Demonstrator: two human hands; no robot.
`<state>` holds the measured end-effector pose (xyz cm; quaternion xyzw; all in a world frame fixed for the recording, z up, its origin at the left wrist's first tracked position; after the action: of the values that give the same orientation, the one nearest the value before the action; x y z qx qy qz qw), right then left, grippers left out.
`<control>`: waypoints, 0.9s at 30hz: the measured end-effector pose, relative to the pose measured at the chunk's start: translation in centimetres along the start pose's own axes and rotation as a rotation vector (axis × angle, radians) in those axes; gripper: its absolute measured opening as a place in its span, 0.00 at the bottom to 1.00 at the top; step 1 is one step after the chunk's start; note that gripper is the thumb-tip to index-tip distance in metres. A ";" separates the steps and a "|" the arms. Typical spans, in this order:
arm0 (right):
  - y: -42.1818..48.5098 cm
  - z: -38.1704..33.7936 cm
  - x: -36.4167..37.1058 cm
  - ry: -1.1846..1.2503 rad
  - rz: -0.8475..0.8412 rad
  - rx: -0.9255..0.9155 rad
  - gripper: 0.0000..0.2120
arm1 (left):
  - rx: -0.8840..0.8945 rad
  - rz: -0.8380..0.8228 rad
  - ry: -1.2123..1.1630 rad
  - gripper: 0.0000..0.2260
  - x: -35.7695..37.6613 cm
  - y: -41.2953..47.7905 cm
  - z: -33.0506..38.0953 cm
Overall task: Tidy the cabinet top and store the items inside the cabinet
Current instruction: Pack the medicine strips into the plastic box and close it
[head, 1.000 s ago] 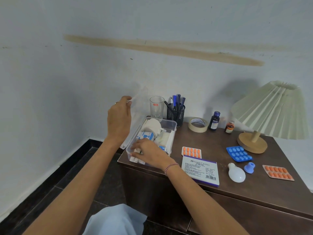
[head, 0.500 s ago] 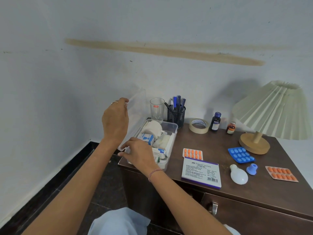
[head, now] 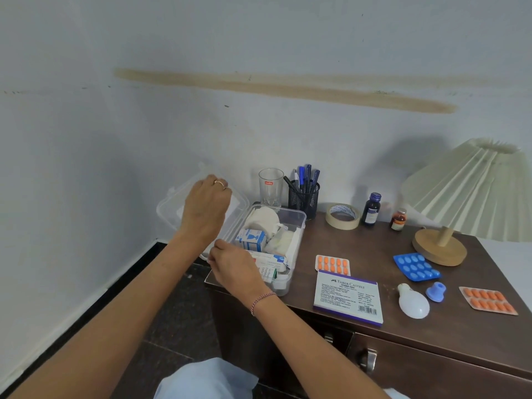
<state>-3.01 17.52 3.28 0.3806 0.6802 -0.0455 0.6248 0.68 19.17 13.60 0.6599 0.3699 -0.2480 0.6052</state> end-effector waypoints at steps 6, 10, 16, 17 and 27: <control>0.0 -0.1 0.5 -0.039 0.016 -0.034 0.09 | -0.273 -0.535 -0.387 0.09 8.2 0.9 -1.8; 0.0 -0.1 0.7 -0.053 0.025 -0.051 0.11 | -0.356 -0.736 -0.435 0.14 12.0 -0.2 -1.5; -0.1 0.0 0.7 -0.051 0.016 -0.065 0.12 | -0.449 -0.795 -0.511 0.11 13.4 -0.2 -2.1; -0.1 0.2 0.6 -0.048 0.011 -0.060 0.12 | -0.454 -0.796 -0.530 0.10 13.6 -0.3 -2.1; -0.9 1.4 -0.1 -0.044 0.006 -0.072 0.10 | -0.512 -0.768 -0.782 0.10 15.0 -2.1 -2.7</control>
<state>-2.42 16.14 2.67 0.3589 0.6662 -0.0273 0.6531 7.77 24.62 1.11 0.1724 0.3795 -0.5760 0.7032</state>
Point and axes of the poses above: each hand's wrist, its own y-axis towards the middle knuckle, its own x-axis out of the palm, z = x × y, the point moved 10 cm from there along y, towards the middle knuckle, and after that the axes turned 6 degrees about -x, right-handed, at the moved point
